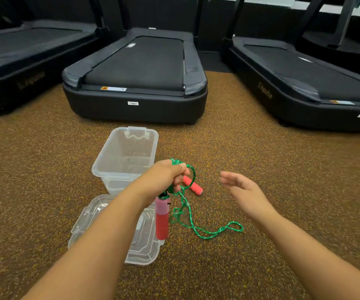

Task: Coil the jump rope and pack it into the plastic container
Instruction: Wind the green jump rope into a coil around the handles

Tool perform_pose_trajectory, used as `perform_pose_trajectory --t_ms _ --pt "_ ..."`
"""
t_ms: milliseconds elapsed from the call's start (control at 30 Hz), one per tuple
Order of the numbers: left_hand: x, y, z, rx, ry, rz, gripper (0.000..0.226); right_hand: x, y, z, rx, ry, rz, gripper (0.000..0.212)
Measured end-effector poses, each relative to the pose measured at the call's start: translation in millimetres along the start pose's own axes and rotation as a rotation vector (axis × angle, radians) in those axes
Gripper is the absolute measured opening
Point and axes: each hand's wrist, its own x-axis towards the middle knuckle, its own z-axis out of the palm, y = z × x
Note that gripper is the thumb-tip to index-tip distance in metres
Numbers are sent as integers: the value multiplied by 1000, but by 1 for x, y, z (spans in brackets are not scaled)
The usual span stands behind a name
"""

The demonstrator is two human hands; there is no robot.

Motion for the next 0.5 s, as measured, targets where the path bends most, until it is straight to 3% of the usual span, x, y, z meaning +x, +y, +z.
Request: perform_pose_trajectory --t_ms 100,267,333,500 --pt "-2 0 6 1 -54 -3 27 -1 -20 17 47 -139 -211 39" --pt "-4 0 3 -59 -84 3 27 -1 -19 29 -32 -287 -248 22" --pt "-5 -1 1 -75 -94 -4 27 -1 -14 27 18 -233 -232 18" --pt "-9 -1 9 -215 -183 -46 26 7 -11 22 63 80 -253 15"
